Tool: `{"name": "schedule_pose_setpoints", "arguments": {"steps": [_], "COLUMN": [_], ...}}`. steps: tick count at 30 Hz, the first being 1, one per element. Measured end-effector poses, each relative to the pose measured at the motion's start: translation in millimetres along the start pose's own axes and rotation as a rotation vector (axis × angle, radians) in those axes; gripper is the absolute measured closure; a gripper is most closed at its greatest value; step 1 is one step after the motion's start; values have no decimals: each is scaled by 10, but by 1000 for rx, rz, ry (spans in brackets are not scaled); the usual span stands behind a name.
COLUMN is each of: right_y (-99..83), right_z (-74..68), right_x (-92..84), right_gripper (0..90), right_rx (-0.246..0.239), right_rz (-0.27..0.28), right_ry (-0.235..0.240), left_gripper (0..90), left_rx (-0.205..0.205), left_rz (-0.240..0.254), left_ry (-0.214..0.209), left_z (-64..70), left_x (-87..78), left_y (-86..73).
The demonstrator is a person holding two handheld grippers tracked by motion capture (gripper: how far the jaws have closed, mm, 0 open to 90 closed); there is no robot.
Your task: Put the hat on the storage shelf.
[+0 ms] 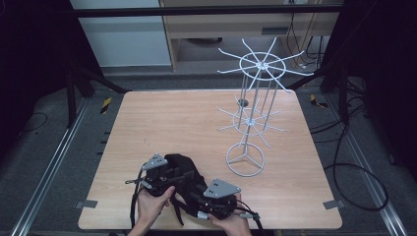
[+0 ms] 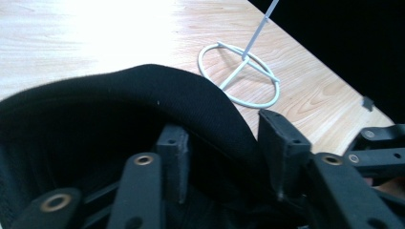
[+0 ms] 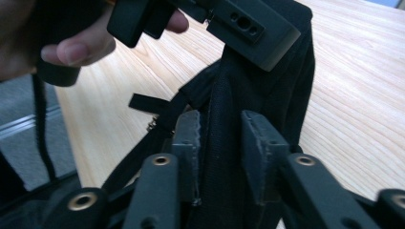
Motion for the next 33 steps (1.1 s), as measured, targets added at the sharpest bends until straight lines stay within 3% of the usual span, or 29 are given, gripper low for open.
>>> {"name": "schedule_pose_setpoints", "arguments": {"steps": [6,11,17,24,28,33], "right_y": [147,283,95,62,100,92], "right_z": [24,198,281,171,112,86], "right_x": [-207,-383,-241,-146,-83,-68], "right_gripper": [498,480,463,466,542,767], "right_rx": [58,104,101,100,106,136], "right_rz": [35,90,34,27,47,59], "right_ry": [78,57,20,51,81,136], "left_gripper": [719,784,809,812,816,819], "left_rx": [9,47,96,134,149,170], "left_rz": [60,102,121,136,140,138], "left_ry": [-52,-78,-98,-121,-154,-174], "left_z": [104,219,347,463,559,606], "left_x": [-105,-197,-246,-269,-252,-233], "left_y": [85,181,258,311,315,311]}}
Point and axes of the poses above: each handheld gripper's, and its own axes: x roughly forward along the jaws, y roughly out of its top, z roughly to its right, the point moved 10 cm from there along x, roughly forward along the jaws, and after that the axes turned 14 degrees about -y, right-handed, at the moved point
